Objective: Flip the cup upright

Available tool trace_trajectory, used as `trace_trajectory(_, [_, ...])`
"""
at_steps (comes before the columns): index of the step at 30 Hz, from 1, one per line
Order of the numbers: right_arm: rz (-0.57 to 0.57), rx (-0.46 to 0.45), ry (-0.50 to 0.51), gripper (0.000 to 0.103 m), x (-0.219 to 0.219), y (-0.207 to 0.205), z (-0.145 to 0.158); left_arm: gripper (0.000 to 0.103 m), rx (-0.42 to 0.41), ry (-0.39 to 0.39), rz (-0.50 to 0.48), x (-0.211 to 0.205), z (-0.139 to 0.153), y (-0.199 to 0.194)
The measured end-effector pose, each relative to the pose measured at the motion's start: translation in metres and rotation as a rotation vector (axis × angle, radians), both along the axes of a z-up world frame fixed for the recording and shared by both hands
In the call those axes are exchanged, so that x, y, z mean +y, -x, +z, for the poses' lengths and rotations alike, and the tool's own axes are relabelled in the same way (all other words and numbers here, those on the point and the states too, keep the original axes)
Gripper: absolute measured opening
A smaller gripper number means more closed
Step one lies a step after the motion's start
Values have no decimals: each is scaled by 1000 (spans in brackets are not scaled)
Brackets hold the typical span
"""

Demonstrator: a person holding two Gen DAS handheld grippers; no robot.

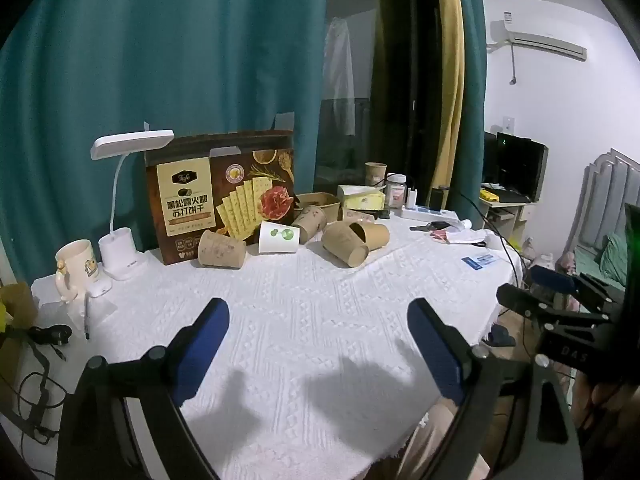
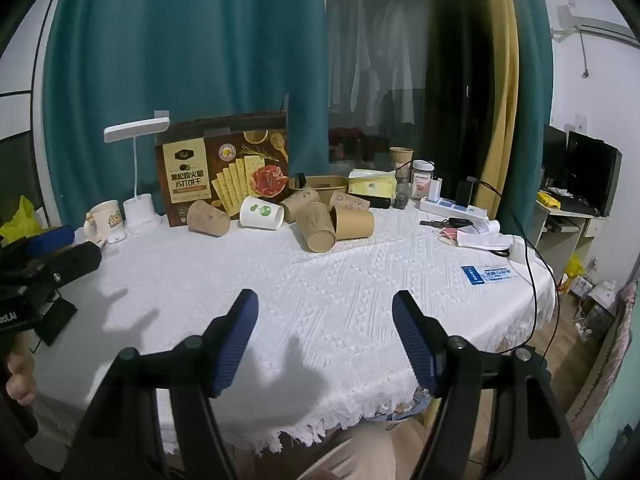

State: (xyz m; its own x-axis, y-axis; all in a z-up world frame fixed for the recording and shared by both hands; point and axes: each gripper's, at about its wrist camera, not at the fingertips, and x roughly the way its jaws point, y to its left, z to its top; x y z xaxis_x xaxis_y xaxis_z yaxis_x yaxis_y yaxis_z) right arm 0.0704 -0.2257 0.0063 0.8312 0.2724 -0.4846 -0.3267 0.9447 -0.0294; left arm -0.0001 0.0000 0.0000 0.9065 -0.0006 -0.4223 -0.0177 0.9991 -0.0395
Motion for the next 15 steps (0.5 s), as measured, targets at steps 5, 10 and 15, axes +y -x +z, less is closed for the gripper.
trace_trajectory(5, [2,0,1,67,0,1,1,91,0,5,1,0,0,0])
trace_trajectory(10, [2,-5,0,67,4,3,0,91,-1,8,0,0,0,0])
trace_trajectory(15, [4,-5,2,67,1,2,1,91,-4,7,-1,0,0,0])
